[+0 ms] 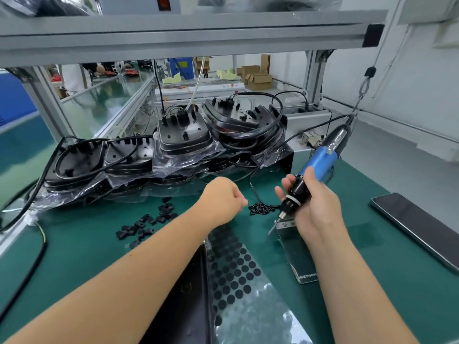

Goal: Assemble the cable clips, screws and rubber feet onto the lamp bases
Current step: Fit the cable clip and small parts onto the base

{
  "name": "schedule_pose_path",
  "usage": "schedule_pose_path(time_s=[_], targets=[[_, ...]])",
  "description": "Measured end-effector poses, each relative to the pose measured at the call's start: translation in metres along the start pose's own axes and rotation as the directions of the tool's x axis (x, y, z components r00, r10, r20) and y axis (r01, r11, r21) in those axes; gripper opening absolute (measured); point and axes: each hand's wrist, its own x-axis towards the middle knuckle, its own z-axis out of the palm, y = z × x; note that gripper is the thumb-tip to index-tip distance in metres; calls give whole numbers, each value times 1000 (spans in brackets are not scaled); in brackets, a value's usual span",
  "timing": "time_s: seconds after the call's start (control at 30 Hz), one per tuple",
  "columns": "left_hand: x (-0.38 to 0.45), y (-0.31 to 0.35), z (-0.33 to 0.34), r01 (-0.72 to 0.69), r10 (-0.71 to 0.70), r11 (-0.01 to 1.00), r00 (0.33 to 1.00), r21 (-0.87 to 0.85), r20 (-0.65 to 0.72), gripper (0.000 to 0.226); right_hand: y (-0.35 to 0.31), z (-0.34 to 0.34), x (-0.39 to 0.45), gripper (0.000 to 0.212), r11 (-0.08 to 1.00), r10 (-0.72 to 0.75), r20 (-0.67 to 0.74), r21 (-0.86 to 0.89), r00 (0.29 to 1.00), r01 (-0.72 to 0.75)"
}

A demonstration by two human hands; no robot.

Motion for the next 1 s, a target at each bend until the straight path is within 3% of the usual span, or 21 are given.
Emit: schedule_pose_path(time_s=[0.07,0.17,0.27,0.37,0.43,0.5,0.6,0.73,1.0], targets=[[-10,-6,-17,7,-6,979,1000,-203,6,7,0,9,-10,13,998,15,100,66,995,-21],[-25,-15,-42,42,-19,919,998,-393,61,13,2,32,-27,8,994,1,233,109,972,-27],[-45,-21,-62,100,-54,778,994,-620,93,16,3,65,-43,8,989,-62,331,150,941,13],[-65,-26,-75,139,-110,527,989,-838,95,15,2,96,-56,9,971,-173,422,226,890,81],[-76,-31,-82,141,-141,297,985,-945,103,14,1,112,-65,8,955,-252,456,259,854,144],[-88,-36,-84,153,-147,60,979,-986,143,14,2,123,-72,10,937,-311,455,296,834,187],[-103,-41,-85,168,-86,-131,980,-977,180,16,8,131,-83,13,918,-328,443,357,835,171],[-117,-42,-83,147,-36,-232,987,-962,159,20,13,134,-95,12,913,-338,430,364,838,182],[-124,-39,-76,100,-106,-296,985,-950,137,18,15,133,-102,12,923,-325,405,333,855,193]])
